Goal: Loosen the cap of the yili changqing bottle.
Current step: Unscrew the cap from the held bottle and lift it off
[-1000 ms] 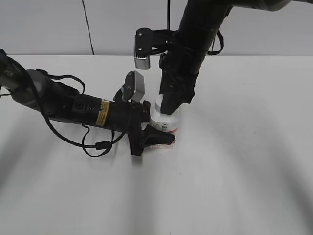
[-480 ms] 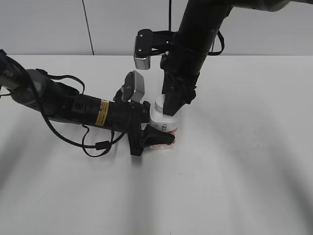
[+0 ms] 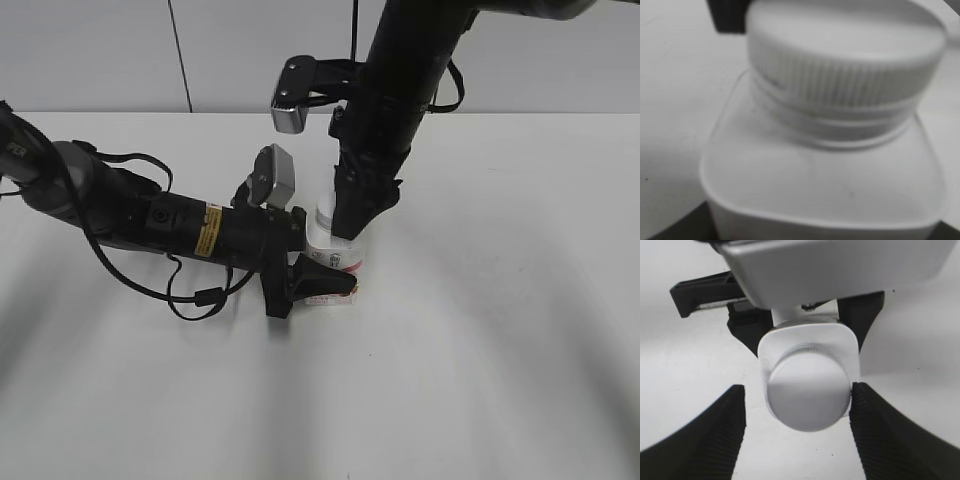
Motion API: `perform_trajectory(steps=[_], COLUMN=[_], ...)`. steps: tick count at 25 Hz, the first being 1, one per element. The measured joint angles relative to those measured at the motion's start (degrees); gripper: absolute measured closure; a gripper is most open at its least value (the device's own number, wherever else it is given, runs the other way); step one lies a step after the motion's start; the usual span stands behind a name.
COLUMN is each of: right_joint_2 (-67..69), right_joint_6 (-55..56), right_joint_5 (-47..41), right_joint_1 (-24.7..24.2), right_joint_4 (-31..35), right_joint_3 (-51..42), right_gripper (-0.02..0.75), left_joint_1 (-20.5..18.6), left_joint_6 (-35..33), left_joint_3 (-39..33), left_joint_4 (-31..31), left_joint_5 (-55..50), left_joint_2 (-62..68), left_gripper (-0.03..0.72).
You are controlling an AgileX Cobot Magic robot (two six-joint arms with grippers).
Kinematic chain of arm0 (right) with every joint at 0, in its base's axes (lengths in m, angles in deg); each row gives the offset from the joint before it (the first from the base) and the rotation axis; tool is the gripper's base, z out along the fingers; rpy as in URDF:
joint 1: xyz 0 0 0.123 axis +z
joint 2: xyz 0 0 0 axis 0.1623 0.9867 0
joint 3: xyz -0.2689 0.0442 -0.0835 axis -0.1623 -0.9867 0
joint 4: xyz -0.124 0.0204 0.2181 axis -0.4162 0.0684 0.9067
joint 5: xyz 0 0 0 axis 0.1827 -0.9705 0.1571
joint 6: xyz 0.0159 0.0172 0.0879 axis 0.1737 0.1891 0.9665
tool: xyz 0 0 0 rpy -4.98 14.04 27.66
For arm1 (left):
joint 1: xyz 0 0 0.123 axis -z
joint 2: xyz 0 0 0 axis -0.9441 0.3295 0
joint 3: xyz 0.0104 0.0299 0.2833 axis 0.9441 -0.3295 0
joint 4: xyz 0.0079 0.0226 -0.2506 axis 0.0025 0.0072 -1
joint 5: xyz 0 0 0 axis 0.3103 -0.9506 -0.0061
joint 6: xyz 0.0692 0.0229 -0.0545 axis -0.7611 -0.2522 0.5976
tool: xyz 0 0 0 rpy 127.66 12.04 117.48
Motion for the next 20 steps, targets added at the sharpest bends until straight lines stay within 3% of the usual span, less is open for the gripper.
perform_trajectory(steps=[20], right_joint_2=[-4.2], right_joint_6=[53.2], right_joint_5=[-0.4], right_joint_1=[0.0], right_joint_4=[-1.1], right_joint_3=[0.0], right_gripper=[0.224], left_joint_1=[0.0], left_joint_6=[0.1], left_joint_3=[0.0], left_joint_4=[-0.2], left_joint_5=[0.1], left_joint_2=[0.0], left_gripper=[0.293])
